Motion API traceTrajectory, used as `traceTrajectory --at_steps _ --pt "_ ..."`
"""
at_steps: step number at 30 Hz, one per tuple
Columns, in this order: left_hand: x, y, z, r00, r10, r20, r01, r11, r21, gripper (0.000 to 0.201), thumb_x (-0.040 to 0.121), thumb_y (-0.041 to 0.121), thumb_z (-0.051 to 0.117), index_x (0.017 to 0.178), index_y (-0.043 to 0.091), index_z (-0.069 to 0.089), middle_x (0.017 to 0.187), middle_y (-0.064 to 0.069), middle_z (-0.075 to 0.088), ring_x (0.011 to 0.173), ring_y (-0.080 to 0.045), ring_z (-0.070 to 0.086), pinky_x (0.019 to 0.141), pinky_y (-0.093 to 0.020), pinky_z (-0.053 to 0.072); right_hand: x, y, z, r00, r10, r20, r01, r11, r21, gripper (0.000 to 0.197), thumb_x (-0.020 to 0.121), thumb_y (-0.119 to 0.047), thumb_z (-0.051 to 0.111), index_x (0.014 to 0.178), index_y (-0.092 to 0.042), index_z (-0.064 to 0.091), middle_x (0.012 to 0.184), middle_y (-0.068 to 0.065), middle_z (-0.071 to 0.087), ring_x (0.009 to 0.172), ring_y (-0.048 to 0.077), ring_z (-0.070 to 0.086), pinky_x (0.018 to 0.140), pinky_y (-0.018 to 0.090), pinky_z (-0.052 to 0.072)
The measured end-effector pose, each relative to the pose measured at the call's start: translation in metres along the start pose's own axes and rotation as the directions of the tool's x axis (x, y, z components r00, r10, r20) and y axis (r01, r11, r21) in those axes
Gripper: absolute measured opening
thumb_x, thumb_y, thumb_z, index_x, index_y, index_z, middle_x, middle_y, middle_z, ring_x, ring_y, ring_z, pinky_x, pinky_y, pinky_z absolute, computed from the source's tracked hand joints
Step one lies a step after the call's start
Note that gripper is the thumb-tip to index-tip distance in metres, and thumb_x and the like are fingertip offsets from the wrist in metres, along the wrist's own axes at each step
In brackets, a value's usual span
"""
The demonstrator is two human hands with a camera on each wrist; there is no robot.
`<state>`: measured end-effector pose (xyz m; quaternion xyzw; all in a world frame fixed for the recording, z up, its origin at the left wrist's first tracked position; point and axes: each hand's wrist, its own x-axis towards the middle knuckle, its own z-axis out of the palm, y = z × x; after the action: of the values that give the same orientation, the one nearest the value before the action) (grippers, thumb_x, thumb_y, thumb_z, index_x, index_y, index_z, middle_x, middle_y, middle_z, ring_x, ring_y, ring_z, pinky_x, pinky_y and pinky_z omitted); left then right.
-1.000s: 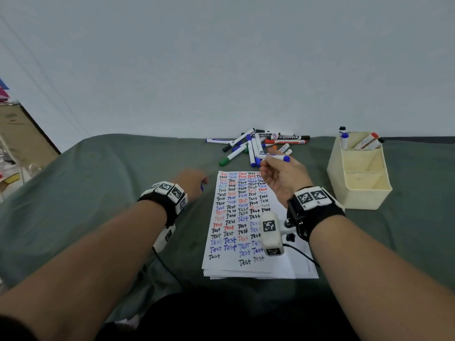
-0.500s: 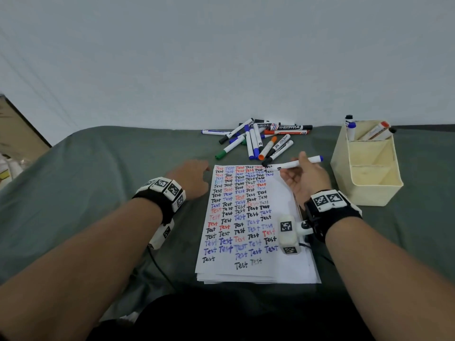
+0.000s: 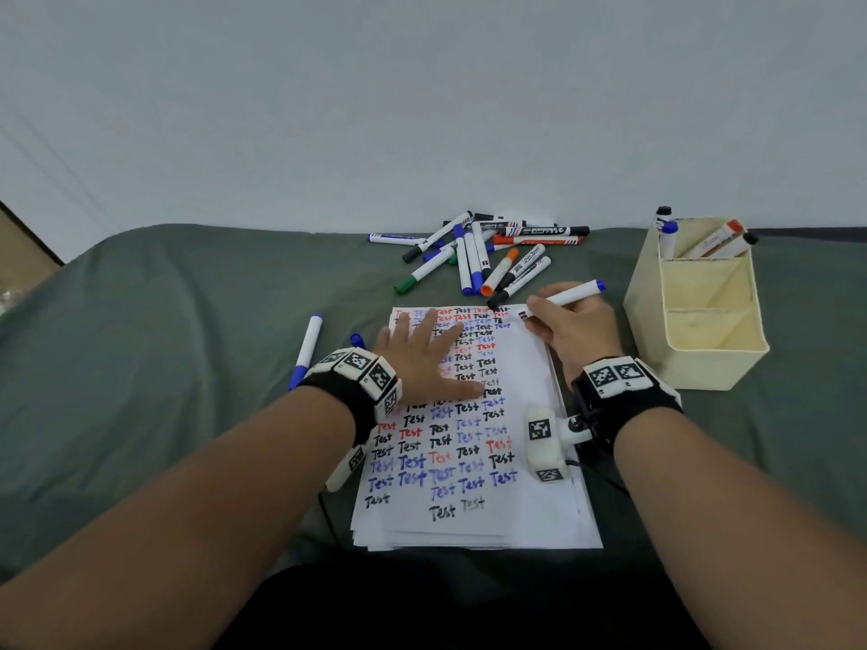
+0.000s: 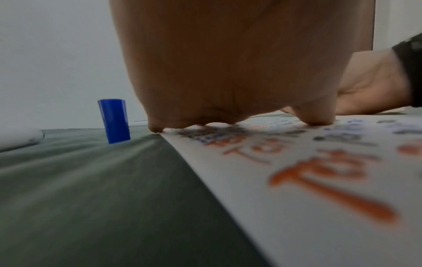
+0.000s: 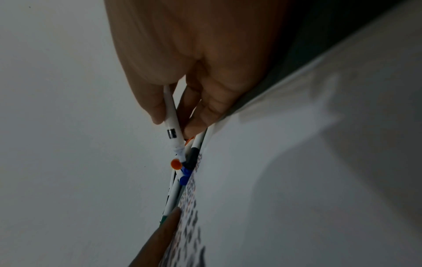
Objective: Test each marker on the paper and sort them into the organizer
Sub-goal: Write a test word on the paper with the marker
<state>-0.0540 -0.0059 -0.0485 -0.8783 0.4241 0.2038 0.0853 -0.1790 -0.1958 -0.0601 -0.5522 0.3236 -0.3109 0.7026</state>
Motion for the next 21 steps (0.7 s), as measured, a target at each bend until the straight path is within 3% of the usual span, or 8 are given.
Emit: traceTrajectory --at_steps 7,13,21 --pt "0.0000 -0.0002 0.0025 0.999 -0.001 0.039 0.002 1.000 -0.024 0.113 0.064 0.102 0.027 0.152 0.049 -0.022 0.161 0.006 -0.033 0.149 -0.033 -0.028 0.119 -0.062 -0.010 0.0002 0.0036 0.0003 0.998 -0.053 0.045 0.059 0.988 -0.140 0.006 0.086 -0.010 0.079 0.087 -0.012 0.073 0.080 0.006 0.075 0.074 0.016 0.074 0.071 0.026 0.061" --pt "0.0010 -0.0017 0.0045 0.999 0.005 0.047 -0.004 0.999 -0.033 0.121 0.050 0.107 0.017 0.150 0.051 -0.024 0.160 0.007 -0.035 0.148 -0.032 -0.031 0.118 -0.063 -0.011 0.0011 0.0045 -0.0006 0.997 -0.057 0.049 0.064 0.984 -0.165 0.006 0.086 -0.011 0.079 0.086 -0.013 0.074 0.082 0.007 0.075 0.075 0.017 0.073 0.072 0.029 0.062" --pt "-0.0012 -0.0007 0.0029 0.998 0.009 0.056 -0.007 0.999 -0.043 0.117 0.057 0.105 0.021 0.150 0.050 -0.024 0.160 0.007 -0.036 0.147 -0.032 -0.032 0.118 -0.062 -0.011 0.0032 0.0069 -0.0016 0.993 -0.097 0.066 0.110 0.964 -0.240 0.008 0.084 -0.012 0.078 0.085 -0.015 0.071 0.075 0.002 0.074 0.071 0.016 0.073 0.071 0.030 0.062"
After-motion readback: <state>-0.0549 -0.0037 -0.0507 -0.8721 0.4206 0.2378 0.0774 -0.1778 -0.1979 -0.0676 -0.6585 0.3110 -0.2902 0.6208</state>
